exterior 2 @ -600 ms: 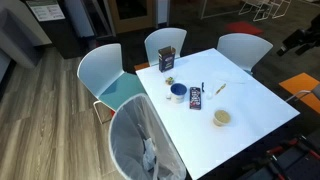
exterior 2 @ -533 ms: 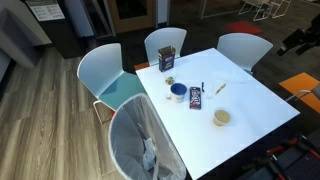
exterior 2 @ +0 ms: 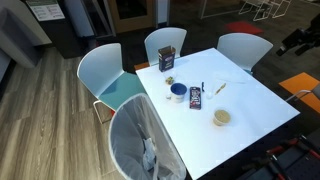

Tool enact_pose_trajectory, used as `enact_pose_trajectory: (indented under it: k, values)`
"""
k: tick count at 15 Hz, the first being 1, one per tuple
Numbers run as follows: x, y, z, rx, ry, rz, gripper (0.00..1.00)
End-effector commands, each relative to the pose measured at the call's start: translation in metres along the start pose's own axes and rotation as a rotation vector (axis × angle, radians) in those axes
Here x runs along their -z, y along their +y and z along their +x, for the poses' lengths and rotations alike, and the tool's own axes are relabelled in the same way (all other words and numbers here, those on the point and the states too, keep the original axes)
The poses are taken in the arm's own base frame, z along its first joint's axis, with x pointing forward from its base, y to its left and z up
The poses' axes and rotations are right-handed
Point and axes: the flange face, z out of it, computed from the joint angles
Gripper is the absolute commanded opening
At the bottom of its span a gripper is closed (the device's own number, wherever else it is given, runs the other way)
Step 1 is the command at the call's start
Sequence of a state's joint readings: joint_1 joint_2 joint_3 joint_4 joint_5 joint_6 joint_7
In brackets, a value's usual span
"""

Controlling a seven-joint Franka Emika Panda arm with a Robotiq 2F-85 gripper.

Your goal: Put the yellow pen inside the cup then take it out

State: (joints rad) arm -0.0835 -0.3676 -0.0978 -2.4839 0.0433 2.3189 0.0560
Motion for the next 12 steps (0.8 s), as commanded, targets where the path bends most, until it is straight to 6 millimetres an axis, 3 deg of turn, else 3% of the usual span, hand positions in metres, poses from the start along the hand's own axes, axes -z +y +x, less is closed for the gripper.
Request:
enact_pose_trajectory:
  k: [1, 4, 7, 12]
  values:
    - [-0.027, -0.005, 0.029, -0.176, -0.019, 0.045, 1.0]
    - [-0.066, -0.01, 0.057, -0.34, -0.041, 0.073, 1.0]
    - [-0.126, -0.015, 0.085, -0.482, -0.118, 0.044, 1.0]
    - [-0.22, -0.045, 0.098, -0.59, -0.245, 0.02, 1.0]
